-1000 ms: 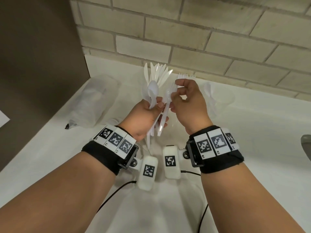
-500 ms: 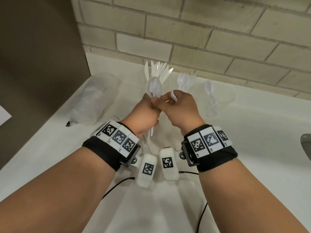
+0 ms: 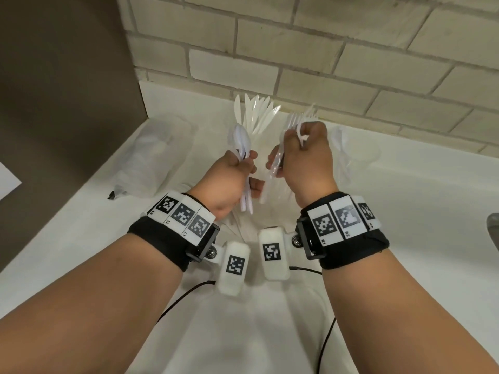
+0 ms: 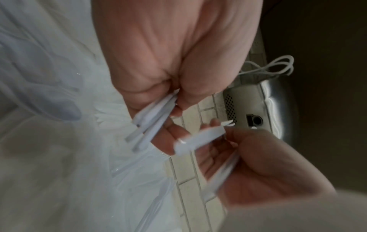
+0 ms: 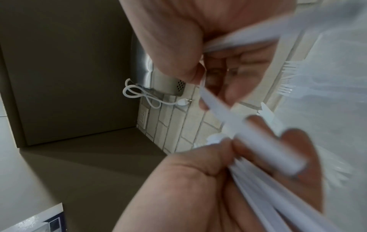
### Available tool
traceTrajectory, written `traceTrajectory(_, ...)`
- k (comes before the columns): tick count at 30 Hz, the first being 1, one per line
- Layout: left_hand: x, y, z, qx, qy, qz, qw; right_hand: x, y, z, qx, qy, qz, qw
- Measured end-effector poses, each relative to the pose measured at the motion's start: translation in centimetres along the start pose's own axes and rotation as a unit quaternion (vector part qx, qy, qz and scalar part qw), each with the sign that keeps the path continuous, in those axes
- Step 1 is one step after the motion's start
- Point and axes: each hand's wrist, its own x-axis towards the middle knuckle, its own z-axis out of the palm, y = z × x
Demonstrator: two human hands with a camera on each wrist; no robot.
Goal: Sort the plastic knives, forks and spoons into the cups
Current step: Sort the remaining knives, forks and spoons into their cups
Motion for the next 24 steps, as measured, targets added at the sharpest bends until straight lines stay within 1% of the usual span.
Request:
traceTrajectory(2,-0.1,-0.3,0.0,0.085,-0.003,0.027,0.996,0.0,-0.6,0.0,0.011,-0.018,-0.004,1.0)
traceTrajectory(4,0.0,-0.5,0.0,0.142,-0.004,0.056,0.988,-0.1,-0.8,0.1,-0.018,-0.045,-0.016,0.999)
traceTrajectory(7,-0.1,-0.5,0.2,0.155,-0.024,0.065,0.986,0.2,-0.4,0.0,-0.06,-0.072,-0.039,0.995)
traceTrajectory(12,-0.6,-0.5,0.3,0.175,-0.098,0.055,0.978,0.5,0.2,-0.4,-0.017,-0.13,-0.028,0.991)
traceTrajectory(13,-0.8,-0.6,0.3,0.161,-0.107,0.053,0.98,0.4,0.2,-0.5,-0.002,-0.135,-0.022,0.991)
traceTrajectory(15,-1.0,-0.6,0.4,0.095,-0.105,0.037,0.989,0.5,0.1,-0.5,0.014,-0.141,-0.007,0.99)
traceTrajectory(17,-1.0,-0.4,0.3,0.0,-0.089,-0.005,0.996,0.6,0.0,-0.5,0.012,-0.145,0.002,0.989)
traceTrajectory(19,-0.6,-0.3,0.1,-0.076,-0.078,-0.034,0.993,0.6,0.1,-0.5,0.013,-0.153,0.015,0.988)
traceTrajectory(21,-0.5,-0.1,-0.1,-0.103,-0.072,-0.045,0.991,0.5,0.1,-0.5,0.016,-0.16,0.028,0.987)
traceTrajectory(24,-0.5,0.0,-0.3,-0.103,-0.07,-0.053,0.991,0.5,0.3,-0.6,0.03,-0.169,0.039,0.984)
